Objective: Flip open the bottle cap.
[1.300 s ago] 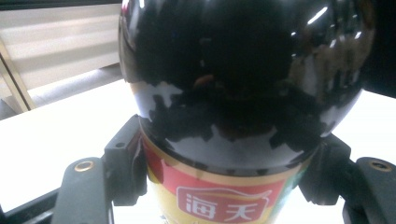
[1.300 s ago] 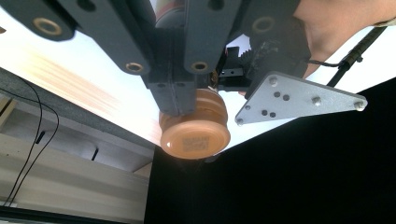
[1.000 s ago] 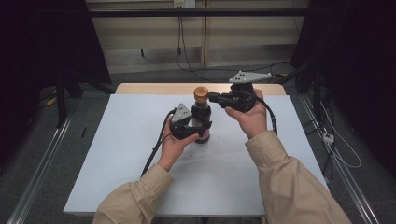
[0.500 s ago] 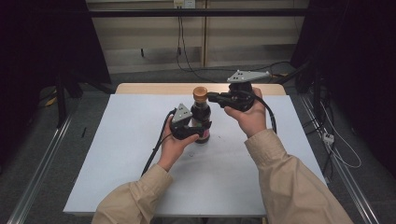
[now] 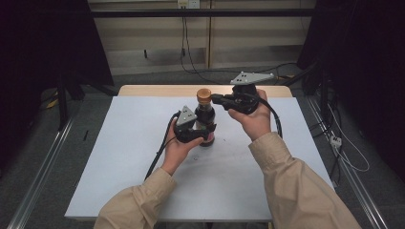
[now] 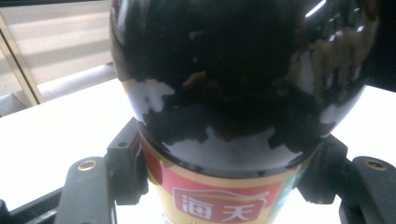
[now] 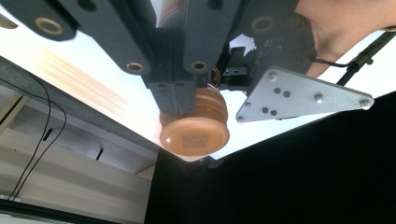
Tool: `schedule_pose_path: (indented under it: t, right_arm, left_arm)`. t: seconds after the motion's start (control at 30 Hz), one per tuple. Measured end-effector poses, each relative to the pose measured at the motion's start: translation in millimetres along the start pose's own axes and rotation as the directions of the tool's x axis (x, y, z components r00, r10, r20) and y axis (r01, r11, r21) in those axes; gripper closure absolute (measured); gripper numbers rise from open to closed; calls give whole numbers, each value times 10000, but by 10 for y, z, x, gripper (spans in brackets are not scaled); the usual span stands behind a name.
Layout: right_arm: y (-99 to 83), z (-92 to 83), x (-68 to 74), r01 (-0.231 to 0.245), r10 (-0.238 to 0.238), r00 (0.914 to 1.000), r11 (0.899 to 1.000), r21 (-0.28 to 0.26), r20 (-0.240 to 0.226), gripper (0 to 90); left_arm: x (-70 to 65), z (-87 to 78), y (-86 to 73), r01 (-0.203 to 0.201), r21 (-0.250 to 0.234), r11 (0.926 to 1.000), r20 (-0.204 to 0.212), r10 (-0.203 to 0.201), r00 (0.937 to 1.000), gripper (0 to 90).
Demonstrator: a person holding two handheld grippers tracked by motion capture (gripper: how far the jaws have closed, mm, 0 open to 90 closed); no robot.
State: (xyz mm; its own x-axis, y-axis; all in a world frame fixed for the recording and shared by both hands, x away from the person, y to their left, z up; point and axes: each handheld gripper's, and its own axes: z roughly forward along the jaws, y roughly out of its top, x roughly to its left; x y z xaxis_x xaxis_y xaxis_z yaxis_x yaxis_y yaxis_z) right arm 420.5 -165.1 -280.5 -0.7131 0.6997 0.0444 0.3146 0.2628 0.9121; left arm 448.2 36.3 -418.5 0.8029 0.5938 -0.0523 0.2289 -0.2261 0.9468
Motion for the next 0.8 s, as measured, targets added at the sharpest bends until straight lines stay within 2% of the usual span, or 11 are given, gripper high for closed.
schedule_pose_path:
  t: [0.23, 0.3, 0.37, 0.4, 0.8]
  right_arm:
    - [1, 7, 3, 13, -13, 10000, 10000, -23, 13, 900]
    - [1, 5, 2, 58, -58, 10000, 10000, -14, 16, 900]
    - [2, 6, 0, 43, -43, 10000, 10000, -19, 17, 900]
    - [1, 7, 1, 42, -42, 10000, 10000, -25, -7, 900]
    - [16, 27, 15, 62, -62, 10000, 10000, -5, 34, 900]
  left_arm:
    - [-1, -1, -1, -76, 46, 10000, -32, 77, 10000, 317]
    - [-12, 4, -4, -73, -2, 10000, -181, 73, 9998, 317]
    - [-3, 0, 4, -128, 108, 9999, -48, 129, 9999, 318]
    - [-14, 3, -3, -112, 23, 9999, -200, 113, 9997, 317]
    - [-12, 5, -8, -99, 17, 9999, -264, 100, 9996, 318]
